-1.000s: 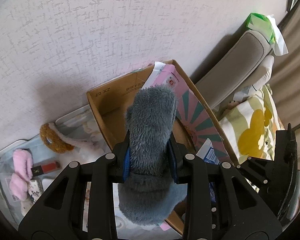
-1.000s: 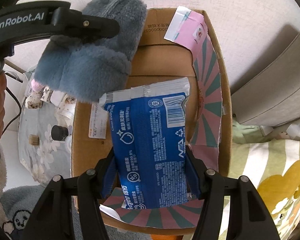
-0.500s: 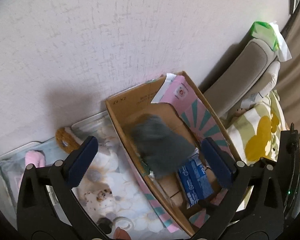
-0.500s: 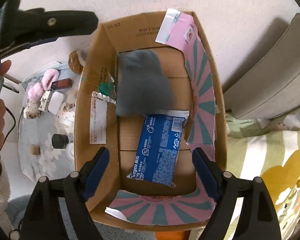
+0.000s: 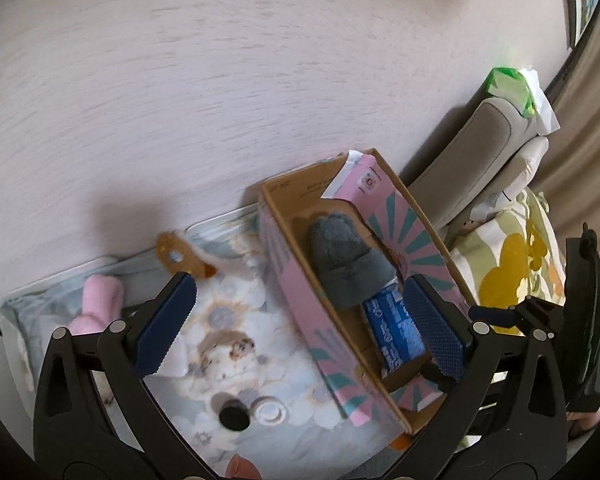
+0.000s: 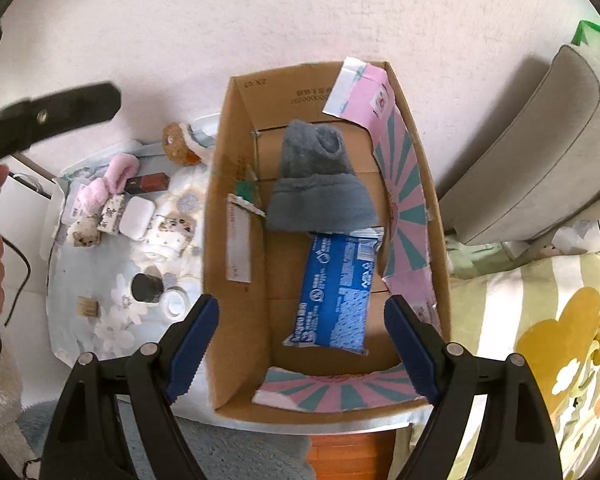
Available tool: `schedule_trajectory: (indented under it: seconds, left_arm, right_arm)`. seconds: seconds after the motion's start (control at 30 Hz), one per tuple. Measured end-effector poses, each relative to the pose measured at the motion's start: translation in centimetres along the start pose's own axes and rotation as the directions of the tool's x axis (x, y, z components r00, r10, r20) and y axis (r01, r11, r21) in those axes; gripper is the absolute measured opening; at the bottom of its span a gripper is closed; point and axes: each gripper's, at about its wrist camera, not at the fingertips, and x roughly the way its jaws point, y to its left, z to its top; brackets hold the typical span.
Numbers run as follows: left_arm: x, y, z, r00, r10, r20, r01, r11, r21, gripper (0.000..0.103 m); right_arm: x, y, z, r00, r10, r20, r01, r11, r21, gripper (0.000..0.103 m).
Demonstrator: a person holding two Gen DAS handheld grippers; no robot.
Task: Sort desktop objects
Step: 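Move both tools back over the tray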
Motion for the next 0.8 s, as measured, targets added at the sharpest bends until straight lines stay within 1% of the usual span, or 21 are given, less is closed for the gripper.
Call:
schedule_trajectory:
  seconds: [0.17,0.33,0.47,0.57,0.73,0.8]
  left_arm:
    - [-2.4,1.0,-1.7,0.999,0.03,0.022,-0.031,1.0,0.004,0.103]
    - [-4.6,2.6,-3.3,0.998,0.046,0.041,-0.046,0.999,-0.009,0.103]
    - [-6.1,3.9,-4.6,0.995,0.088,0.055,-0.088,0.996,-0.015,0.103]
    - [-7.0,5.1,-5.4,0.991,0.117,0.062,-0.115,0.993,-0.037,0.103]
    - [-8.0,7.3,-6.7,0.99,0.127,0.061,-0.122,0.989,-0.082,0.103]
    - [-8.4,8.1,-7.2,0.988,0.141,0.061,-0.135,0.986,-0.098,0.103]
  right_arm:
    - [-1.0,2.1,0.0,0.999,0.025,0.034,-0.026,1.0,0.012,0.082]
    - [-1.8,4.7,-0.1,0.998,-0.005,0.07,0.006,1.0,-0.024,0.082]
    - [-1.9,6.3,-0.5,0.997,0.01,0.08,-0.008,0.999,-0.033,0.082]
    - [-1.9,7.4,-0.7,0.996,0.023,0.081,-0.02,0.999,-0.039,0.082]
    - [-2.1,9.2,-1.0,0.996,-0.002,0.09,0.008,0.998,-0.067,0.082]
    - [-2.4,9.9,-1.1,0.995,-0.006,0.096,0.014,0.997,-0.082,0.082]
